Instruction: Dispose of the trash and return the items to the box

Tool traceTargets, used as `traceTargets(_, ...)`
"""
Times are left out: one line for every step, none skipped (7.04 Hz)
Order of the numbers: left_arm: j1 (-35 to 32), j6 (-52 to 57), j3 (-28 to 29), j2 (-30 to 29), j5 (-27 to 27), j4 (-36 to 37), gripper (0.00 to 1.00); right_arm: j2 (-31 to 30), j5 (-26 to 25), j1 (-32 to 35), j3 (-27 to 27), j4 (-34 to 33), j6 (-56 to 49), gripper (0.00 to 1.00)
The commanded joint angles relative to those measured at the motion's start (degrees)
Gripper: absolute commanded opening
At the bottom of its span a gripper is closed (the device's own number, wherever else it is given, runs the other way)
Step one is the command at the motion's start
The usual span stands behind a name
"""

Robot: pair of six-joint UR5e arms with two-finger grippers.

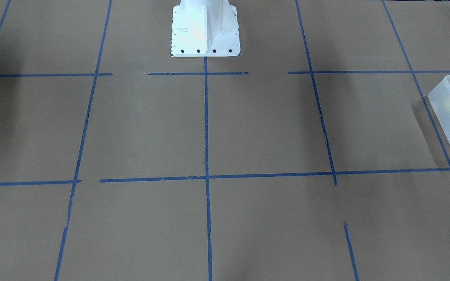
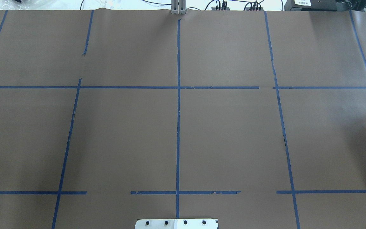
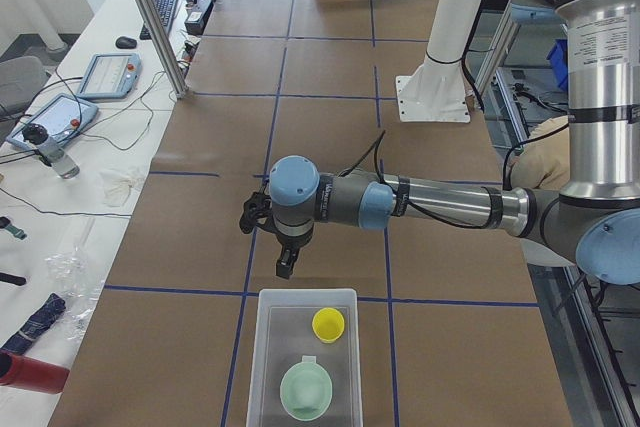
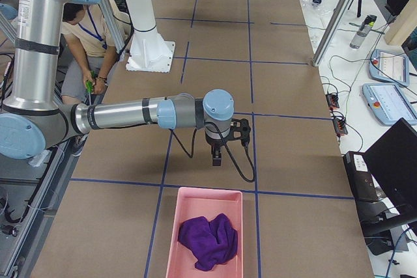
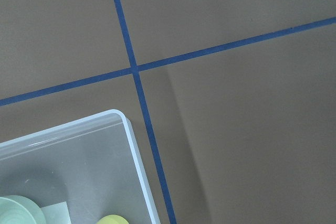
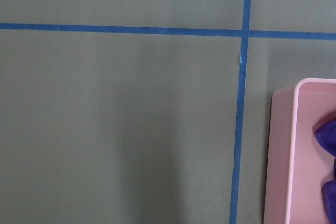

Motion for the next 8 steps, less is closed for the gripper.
traceTargets(-0.13,0.0,0.16,0.77,0.2,0.38,1.0,0.09,-0.54,0.0,-0.03,0.05,0.09,1.0)
traceTargets(-0.04,-0.08,0.77,0.86,0.37,0.48,1.0,-0.61,-1.24,-0.17,0.15,-0.39,-0.17,1.0)
traceTargets(-0.13,-0.08,1.03,1.04,0.46,0.39,1.0,-1.74,-2.73,-0.18,0.58,-0.31,-0.35,1.0)
traceTargets(-0.39,-0.08,0.52,0.95,0.46,0.48,1.0,-1.93,-7.1,0.0,0.93,-0.13,-0.44,1.0)
traceTargets(-0.39,-0.08,0.34,0.95,0.46,0.39,1.0,-2.02,-7.4,0.0,1.2,0.05,-0.53,1.0)
traceTargets(-0.39,-0.08,0.68,0.78,0.46,0.3,1.0,-2.11,-7.49,0.09,1.55,0.05,-0.35,1.0)
traceTargets(-0.39,-0.08,0.6,0.34,0.46,0.39,1.0,-2.19,-7.49,0.09,1.81,0.05,-0.27,1.0)
traceTargets(-0.39,-0.08,0.77,0.07,0.46,0.39,1.0,-3.67,-7.14,0.09,2.6,0.05,0.0,1.0)
